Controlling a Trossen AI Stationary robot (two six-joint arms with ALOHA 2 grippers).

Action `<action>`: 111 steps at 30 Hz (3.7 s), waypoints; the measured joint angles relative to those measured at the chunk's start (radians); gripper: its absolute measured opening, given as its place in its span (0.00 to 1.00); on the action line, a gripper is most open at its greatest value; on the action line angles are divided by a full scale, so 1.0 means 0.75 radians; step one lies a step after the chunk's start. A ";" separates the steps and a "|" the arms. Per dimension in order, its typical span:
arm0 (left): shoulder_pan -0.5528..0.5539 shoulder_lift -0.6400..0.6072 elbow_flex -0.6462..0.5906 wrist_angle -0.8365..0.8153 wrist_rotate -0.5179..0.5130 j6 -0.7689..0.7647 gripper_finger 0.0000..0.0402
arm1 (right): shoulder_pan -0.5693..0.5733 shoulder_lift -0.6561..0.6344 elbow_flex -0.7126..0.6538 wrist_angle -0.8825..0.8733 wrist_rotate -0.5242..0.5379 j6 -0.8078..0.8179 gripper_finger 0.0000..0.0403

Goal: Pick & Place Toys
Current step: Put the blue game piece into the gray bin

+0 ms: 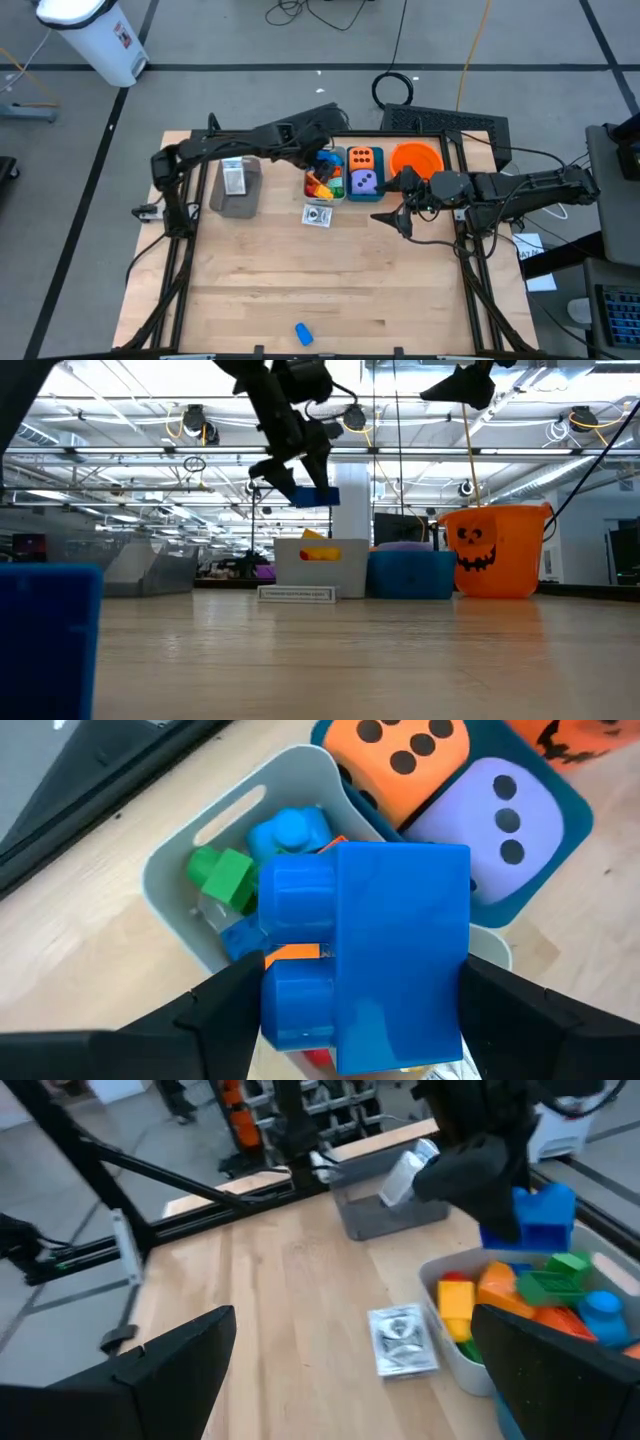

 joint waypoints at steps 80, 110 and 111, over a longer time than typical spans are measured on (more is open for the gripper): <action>-0.678 -0.492 -0.140 0.917 0.471 -0.029 0.72 | 0.000 0.001 0.000 -0.112 0.123 -0.071 0.98; -0.817 -0.896 -0.628 1.321 -0.013 -0.001 0.72 | 0.000 0.001 0.001 -0.073 0.123 -0.071 0.98; -0.849 -0.895 -0.628 1.321 -0.100 0.022 0.72 | 0.000 0.001 0.001 -0.073 0.123 -0.071 0.98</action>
